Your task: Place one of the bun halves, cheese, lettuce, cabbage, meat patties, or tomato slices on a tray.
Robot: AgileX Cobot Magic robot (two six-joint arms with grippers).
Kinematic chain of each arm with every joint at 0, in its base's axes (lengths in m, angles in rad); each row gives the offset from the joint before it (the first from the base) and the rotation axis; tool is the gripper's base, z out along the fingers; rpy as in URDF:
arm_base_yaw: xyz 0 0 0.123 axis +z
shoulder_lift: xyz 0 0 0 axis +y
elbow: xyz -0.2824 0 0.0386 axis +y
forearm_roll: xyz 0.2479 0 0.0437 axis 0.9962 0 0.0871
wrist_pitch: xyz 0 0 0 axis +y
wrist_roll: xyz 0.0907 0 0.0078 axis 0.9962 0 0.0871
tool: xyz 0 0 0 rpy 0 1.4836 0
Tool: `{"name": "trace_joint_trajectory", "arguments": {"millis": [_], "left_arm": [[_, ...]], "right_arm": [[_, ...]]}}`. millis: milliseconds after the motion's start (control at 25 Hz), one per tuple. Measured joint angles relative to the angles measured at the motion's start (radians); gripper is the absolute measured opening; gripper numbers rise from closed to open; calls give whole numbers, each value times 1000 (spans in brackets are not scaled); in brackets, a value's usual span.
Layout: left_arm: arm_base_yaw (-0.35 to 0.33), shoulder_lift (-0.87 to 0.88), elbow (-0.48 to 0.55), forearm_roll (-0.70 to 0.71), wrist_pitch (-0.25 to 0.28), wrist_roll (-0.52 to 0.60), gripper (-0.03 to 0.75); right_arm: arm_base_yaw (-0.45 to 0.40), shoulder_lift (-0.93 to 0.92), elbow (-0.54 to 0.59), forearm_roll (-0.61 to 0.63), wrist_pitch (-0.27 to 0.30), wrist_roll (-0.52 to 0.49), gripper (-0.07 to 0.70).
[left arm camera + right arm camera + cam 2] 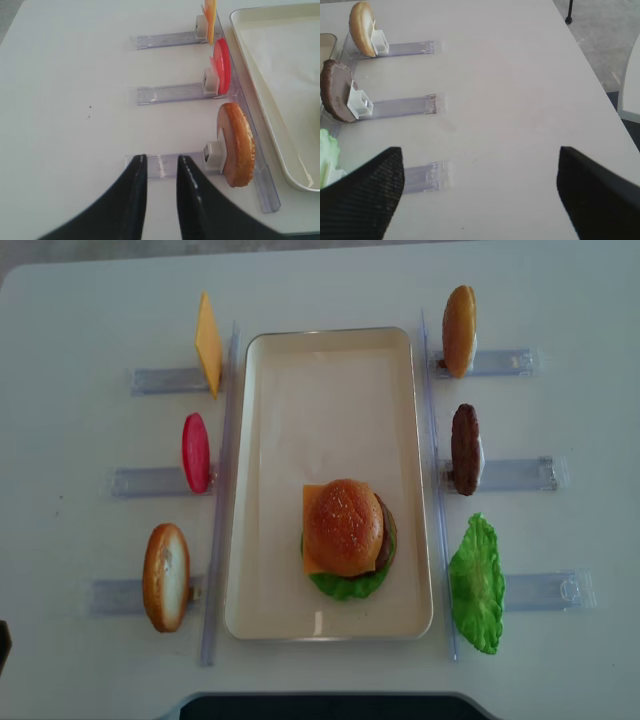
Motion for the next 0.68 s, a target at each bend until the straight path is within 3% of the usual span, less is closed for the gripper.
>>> {"name": "trace_joint_trajectory", "arguments": {"millis": [680], "left_arm": [[0,0,0,0,0,0,155]], "right_arm": [[0,-1,0,0,0,-1,589]]}}
